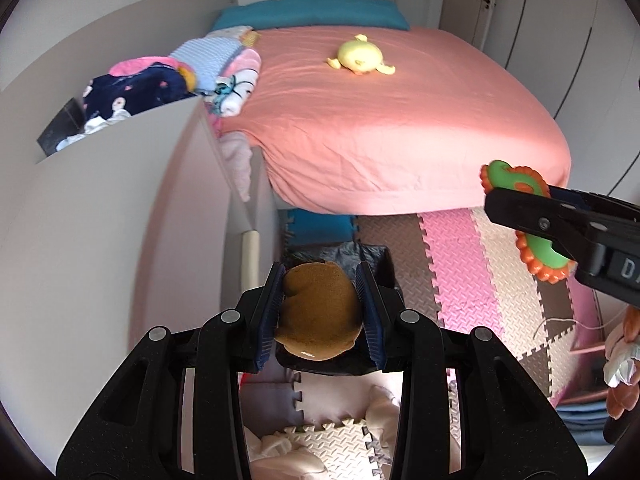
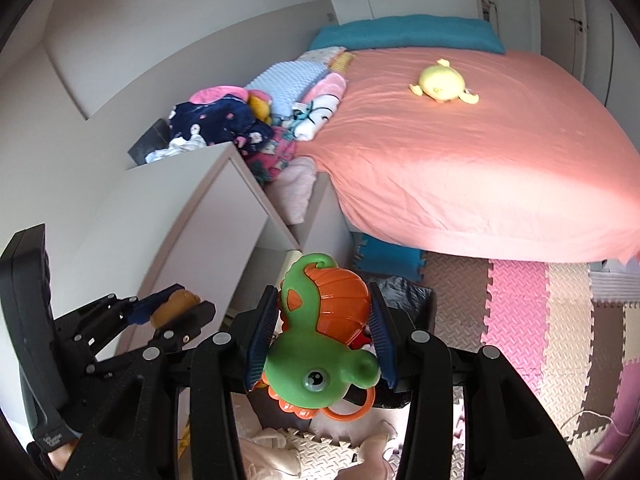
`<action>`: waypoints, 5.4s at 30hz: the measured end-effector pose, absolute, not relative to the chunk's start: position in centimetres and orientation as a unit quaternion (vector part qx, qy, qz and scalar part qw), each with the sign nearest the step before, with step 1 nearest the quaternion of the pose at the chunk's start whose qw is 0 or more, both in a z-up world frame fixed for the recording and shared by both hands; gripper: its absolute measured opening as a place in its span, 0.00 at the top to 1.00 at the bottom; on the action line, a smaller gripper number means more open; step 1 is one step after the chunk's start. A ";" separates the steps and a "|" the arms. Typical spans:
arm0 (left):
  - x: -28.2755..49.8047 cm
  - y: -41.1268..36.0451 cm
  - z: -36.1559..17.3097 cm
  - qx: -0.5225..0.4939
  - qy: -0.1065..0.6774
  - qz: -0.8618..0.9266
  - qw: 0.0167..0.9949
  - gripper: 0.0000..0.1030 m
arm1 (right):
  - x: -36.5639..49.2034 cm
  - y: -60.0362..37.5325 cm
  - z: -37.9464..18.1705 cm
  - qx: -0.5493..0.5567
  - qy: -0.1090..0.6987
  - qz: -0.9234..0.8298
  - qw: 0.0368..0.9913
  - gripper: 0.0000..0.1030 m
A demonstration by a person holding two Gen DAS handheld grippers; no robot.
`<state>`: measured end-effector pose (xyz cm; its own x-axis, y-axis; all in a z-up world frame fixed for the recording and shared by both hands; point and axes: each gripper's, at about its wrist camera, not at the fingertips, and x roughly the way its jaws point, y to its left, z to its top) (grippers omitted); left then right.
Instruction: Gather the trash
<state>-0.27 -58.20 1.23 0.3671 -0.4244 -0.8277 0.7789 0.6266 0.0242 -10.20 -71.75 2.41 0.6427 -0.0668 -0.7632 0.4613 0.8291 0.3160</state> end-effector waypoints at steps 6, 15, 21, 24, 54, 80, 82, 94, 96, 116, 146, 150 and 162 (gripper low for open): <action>0.4 -59.1 0.8 0.205 0.432 -0.380 0.792 0.25 | -9.0 -73.2 1.5 0.264 0.403 -0.146 0.864 0.39; 2.6 -58.0 0.5 0.206 0.411 -0.320 0.828 0.05 | -9.0 -74.5 2.7 0.285 0.353 -0.213 0.865 0.03; 3.1 -57.3 0.1 0.196 0.425 -0.319 0.824 0.06 | -8.6 -73.8 2.8 0.275 0.359 -0.205 0.868 0.03; 3.0 -57.0 0.4 0.195 0.424 -0.322 0.824 0.05 | -8.5 -73.4 2.8 0.272 0.362 -0.205 0.868 0.03; 4.0 -45.6 3.5 0.143 0.417 -0.284 0.852 0.06 | -4.5 -61.4 5.8 0.219 0.366 -0.123 0.896 0.03; 4.8 -27.2 5.1 0.052 0.421 -0.180 0.888 0.06 | 0.0 -45.1 7.3 0.165 0.378 -0.010 0.911 0.03; 4.9 -25.5 5.3 0.047 0.419 -0.169 0.891 0.06 | 0.4 -43.7 7.3 0.160 0.381 0.000 0.911 0.03; 3.3 -15.3 4.4 0.038 0.430 -0.116 0.894 0.05 | 0.8 -33.9 7.0 0.123 0.400 0.044 0.907 0.03; 2.9 -13.4 4.1 0.038 0.434 -0.107 0.894 0.05 | 0.5 -32.3 6.6 0.121 0.402 0.048 0.906 0.03; -1.0 -1.0 -0.8 0.036 0.451 -0.037 0.891 0.05 | -2.1 -19.7 1.0 0.062 0.458 0.029 0.887 0.03; -0.3 -0.6 -1.7 0.019 0.455 -0.030 0.890 0.05 | -0.9 -18.0 0.3 0.025 0.447 -0.003 0.894 0.02; -0.3 -0.6 -1.7 0.019 0.455 -0.030 0.890 0.05 | -0.9 -17.9 0.3 0.025 0.447 -0.003 0.894 0.02; -0.3 -0.5 -1.7 0.019 0.455 -0.031 0.890 0.05 | -0.9 -17.9 0.3 0.025 0.448 -0.003 0.894 0.02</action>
